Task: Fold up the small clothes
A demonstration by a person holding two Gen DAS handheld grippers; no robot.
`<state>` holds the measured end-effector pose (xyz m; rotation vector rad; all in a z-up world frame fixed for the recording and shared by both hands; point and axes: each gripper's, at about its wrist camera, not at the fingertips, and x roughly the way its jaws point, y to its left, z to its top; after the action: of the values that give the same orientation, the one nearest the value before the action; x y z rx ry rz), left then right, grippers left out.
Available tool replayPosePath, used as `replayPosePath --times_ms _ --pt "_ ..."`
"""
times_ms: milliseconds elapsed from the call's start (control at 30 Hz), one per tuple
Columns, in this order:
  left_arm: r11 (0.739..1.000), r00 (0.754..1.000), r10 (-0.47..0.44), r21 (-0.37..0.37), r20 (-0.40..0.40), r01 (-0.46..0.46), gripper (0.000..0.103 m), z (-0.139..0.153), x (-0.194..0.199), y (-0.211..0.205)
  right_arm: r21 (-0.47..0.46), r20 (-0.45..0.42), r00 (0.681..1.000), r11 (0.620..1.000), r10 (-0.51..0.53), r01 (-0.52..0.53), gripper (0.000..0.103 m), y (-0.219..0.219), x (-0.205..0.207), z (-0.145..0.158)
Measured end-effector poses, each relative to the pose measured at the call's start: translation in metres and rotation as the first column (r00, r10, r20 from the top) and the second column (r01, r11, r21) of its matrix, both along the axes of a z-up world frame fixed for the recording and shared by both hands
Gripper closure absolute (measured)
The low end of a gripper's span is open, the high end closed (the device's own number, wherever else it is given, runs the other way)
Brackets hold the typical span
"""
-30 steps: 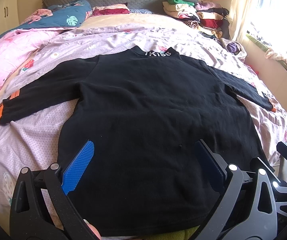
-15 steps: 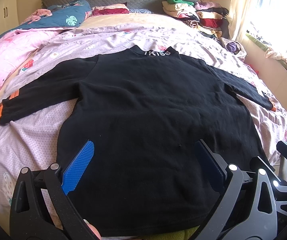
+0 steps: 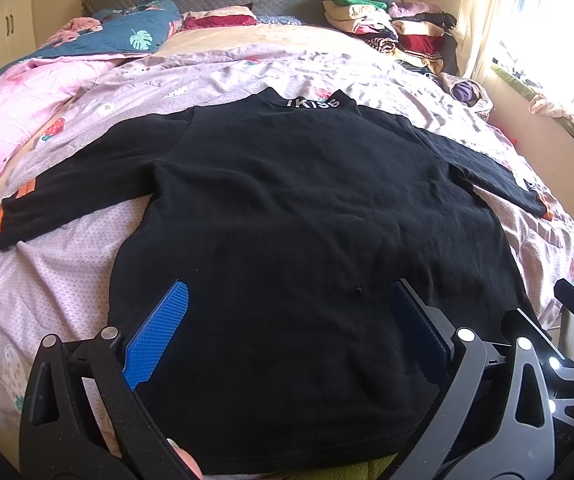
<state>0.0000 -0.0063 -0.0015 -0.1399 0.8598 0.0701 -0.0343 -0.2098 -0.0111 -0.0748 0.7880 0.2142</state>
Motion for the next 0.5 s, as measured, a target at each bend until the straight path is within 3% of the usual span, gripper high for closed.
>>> replayPosePath --times_ms 500 --pt "1.000 1.000 0.004 -0.008 -0.010 -0.004 0.009 -0.008 0.010 -0.003 0.021 -0.020 1.000 1.000 0.018 -0.018 0.004 -0.003 0.018 0.006"
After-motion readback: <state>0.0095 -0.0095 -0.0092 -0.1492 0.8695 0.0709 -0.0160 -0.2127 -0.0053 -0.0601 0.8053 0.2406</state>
